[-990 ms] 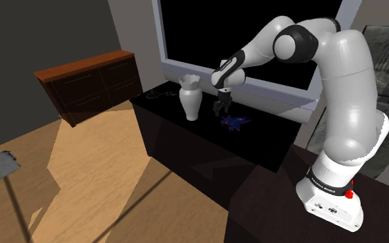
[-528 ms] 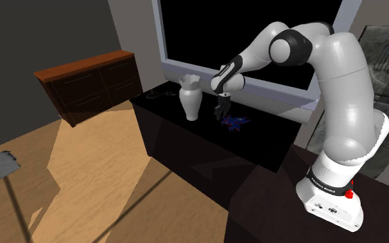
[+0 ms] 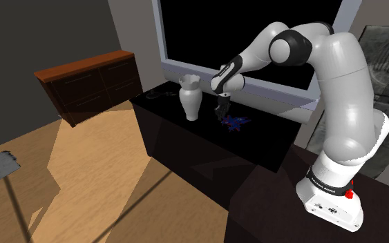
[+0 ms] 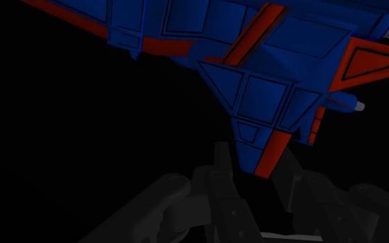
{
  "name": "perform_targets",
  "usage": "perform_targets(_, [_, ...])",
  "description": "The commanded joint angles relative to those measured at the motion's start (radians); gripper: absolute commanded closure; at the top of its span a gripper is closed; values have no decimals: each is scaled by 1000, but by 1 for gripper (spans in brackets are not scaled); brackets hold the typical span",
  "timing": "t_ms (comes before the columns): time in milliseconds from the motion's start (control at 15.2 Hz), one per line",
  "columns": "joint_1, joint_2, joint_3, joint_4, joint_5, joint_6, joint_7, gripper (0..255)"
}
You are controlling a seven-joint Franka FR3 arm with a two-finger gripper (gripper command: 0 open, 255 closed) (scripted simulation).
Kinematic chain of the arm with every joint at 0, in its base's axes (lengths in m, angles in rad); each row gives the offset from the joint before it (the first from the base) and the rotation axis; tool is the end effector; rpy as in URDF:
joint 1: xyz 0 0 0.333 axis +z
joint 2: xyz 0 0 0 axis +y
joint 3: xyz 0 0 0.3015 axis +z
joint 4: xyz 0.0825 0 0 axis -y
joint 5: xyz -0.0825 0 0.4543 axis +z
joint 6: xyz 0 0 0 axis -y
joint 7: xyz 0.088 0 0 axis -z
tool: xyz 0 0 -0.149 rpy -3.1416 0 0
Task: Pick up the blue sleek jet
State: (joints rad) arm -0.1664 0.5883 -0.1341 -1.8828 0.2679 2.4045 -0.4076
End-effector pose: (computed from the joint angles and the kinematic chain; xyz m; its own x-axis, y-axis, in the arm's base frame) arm 0.6347 -0.1910 0.0823 0.9969 -0.0754 -0.0219 -0.0774 -0.9908 -0.1111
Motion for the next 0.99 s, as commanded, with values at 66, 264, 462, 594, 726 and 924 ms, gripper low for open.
perform_targets(66, [2,-10,-2,-2,-3,-8,3,255])
perform_targets(264, [6,-40,-8,-5,-11,-35,11,255])
perform_targets(462, [9,-69,-13,-6,-20,-63,19,255])
perform_targets(594, [12,-88,-17,-6,-25,-82,24,255])
perform_targets(726, [14,-107,-20,-4,-31,-101,29,255])
perform_targets(924, [17,-133,-25,0,-40,-131,37,255])
